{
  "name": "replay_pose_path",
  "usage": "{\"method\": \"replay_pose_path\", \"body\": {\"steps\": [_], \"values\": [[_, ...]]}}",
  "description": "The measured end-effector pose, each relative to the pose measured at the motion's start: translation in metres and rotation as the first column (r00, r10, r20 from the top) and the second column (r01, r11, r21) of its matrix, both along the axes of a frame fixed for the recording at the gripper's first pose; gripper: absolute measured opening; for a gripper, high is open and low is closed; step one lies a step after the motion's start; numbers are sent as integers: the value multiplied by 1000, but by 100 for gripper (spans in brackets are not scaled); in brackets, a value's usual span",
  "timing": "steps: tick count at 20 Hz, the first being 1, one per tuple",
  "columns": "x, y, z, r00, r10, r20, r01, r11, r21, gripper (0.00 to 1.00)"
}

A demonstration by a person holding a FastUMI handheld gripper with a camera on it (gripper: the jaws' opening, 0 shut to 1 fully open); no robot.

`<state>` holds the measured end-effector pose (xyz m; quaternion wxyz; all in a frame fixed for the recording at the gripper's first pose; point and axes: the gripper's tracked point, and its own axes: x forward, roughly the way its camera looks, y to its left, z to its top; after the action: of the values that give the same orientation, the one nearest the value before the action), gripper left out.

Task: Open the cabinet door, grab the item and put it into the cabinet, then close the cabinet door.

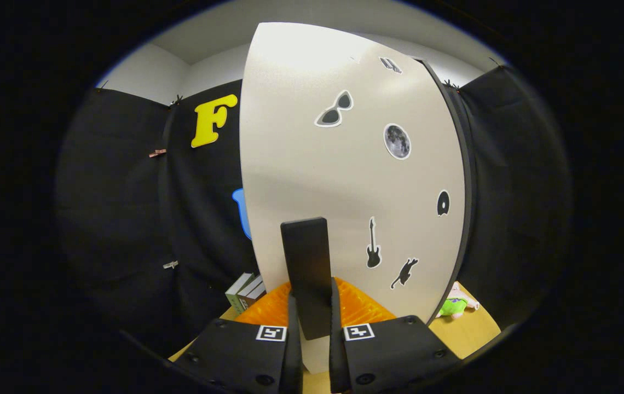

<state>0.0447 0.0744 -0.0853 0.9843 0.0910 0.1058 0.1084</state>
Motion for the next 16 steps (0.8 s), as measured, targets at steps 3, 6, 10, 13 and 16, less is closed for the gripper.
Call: {"method": "replay_pose_path", "body": {"steps": [3, 6, 10, 13, 16], "values": [[-28, -19, 2, 1000, 6, -3, -6, 1000, 4, 23], [-48, -42, 6, 1000, -1, -1, 1, 1000, -5, 23], [-73, -77, 9, 999, -20, -33, 20, 1000, -7, 22], [-90, -110, 9, 998, -55, -33, 54, 998, -30, 22], [-100, -137, 10, 995, -92, -42, 90, 995, -34, 18]]}}
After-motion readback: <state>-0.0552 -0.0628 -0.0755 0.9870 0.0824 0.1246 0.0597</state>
